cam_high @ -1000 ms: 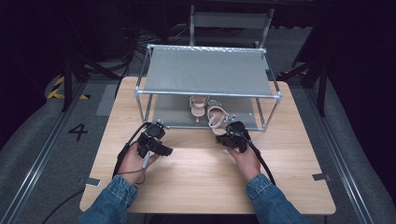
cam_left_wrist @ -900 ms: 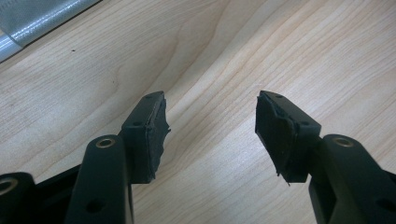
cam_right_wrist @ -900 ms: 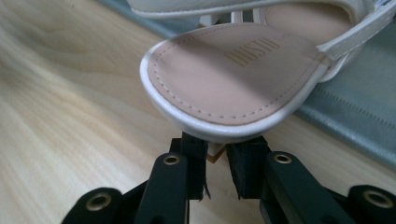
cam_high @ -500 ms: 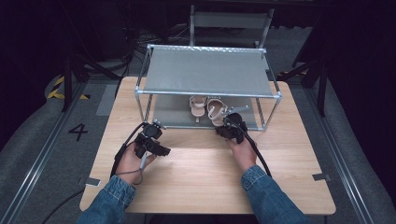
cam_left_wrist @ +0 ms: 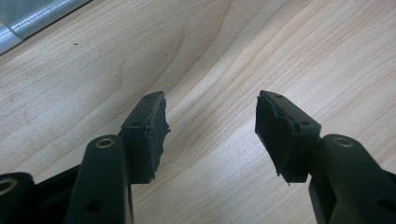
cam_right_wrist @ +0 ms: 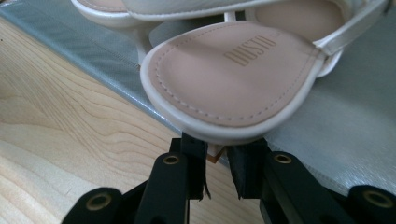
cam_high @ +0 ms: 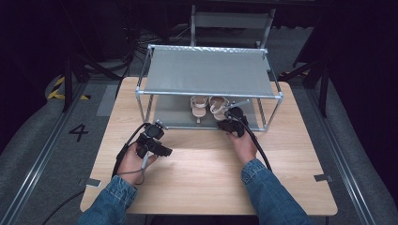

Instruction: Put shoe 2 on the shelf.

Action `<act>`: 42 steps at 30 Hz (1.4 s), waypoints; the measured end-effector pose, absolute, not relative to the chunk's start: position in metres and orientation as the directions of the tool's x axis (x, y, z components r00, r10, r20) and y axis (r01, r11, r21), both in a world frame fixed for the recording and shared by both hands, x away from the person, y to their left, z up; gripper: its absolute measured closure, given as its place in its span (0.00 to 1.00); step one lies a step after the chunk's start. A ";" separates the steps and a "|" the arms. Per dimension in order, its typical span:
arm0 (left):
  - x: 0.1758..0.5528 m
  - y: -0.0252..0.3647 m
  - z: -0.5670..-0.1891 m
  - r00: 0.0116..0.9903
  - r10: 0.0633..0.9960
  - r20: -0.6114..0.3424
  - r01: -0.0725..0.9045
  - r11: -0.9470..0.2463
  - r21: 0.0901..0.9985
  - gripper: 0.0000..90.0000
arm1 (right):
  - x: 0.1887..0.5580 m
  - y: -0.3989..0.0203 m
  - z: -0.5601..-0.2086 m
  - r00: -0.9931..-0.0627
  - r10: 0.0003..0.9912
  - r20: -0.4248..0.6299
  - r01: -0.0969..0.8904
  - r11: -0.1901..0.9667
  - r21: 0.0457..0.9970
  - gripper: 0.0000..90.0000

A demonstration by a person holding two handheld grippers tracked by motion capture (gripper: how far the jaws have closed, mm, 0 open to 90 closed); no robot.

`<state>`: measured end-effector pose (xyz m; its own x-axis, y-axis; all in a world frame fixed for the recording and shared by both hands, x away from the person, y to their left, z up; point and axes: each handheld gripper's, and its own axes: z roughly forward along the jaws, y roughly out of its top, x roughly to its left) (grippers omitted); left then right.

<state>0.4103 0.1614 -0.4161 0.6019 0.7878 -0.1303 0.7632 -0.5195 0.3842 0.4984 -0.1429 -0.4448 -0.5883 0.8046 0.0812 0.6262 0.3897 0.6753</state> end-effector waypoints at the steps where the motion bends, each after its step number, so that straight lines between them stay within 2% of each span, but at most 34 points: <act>1: 0.410 0.161 -0.416 0.598 0.789 -0.139 0.767 -0.514 0.383 0.49 | 0.499 -0.141 -0.445 -0.582 0.808 0.089 0.636 0.385 0.669 0.86; 5: 0.408 0.162 -0.415 0.599 0.789 -0.138 0.765 -0.512 0.390 0.49 | 0.504 -0.136 -0.448 -0.597 0.799 0.072 0.621 0.403 0.673 0.86; 14: 0.405 0.170 -0.414 0.588 0.798 -0.132 0.770 -0.503 0.392 0.48 | 0.514 -0.126 -0.450 -0.576 0.811 0.102 0.662 0.390 0.640 0.86; 19: 0.400 0.176 -0.415 0.572 0.809 -0.137 0.782 -0.487 0.390 0.48 | 0.520 -0.121 -0.456 -0.614 0.786 0.079 0.621 0.419 0.662 0.85; 29: 0.393 0.188 -0.417 0.547 0.826 -0.139 0.797 -0.463 0.387 0.48 | 0.523 -0.117 -0.460 -0.591 0.805 0.045 0.608 0.409 0.681 0.84; 30: 0.393 0.188 -0.417 0.541 0.829 -0.142 0.801 -0.457 0.387 0.49 | 0.523 -0.117 -0.460 -0.590 0.806 0.047 0.610 0.407 0.681 0.82; 32: 0.392 0.189 -0.417 0.542 0.829 -0.137 0.799 -0.458 0.390 0.49 | 0.522 -0.117 -0.459 -0.586 0.809 0.052 0.614 0.401 0.679 0.69; 34: 0.393 0.190 -0.416 0.541 0.830 -0.139 0.800 -0.456 0.390 0.49 | 0.522 -0.121 -0.457 -0.576 0.815 0.068 0.621 0.382 0.684 0.62; 38: 0.393 0.190 -0.416 0.542 0.829 -0.139 0.799 -0.457 0.390 0.49 | 0.514 -0.132 -0.449 -0.553 0.825 0.117 0.647 0.337 0.684 0.58; 42: 0.393 0.190 -0.417 0.539 0.830 -0.140 0.801 -0.455 0.388 0.48 | 0.507 -0.138 -0.443 -0.560 0.823 0.093 0.636 0.355 0.685 0.56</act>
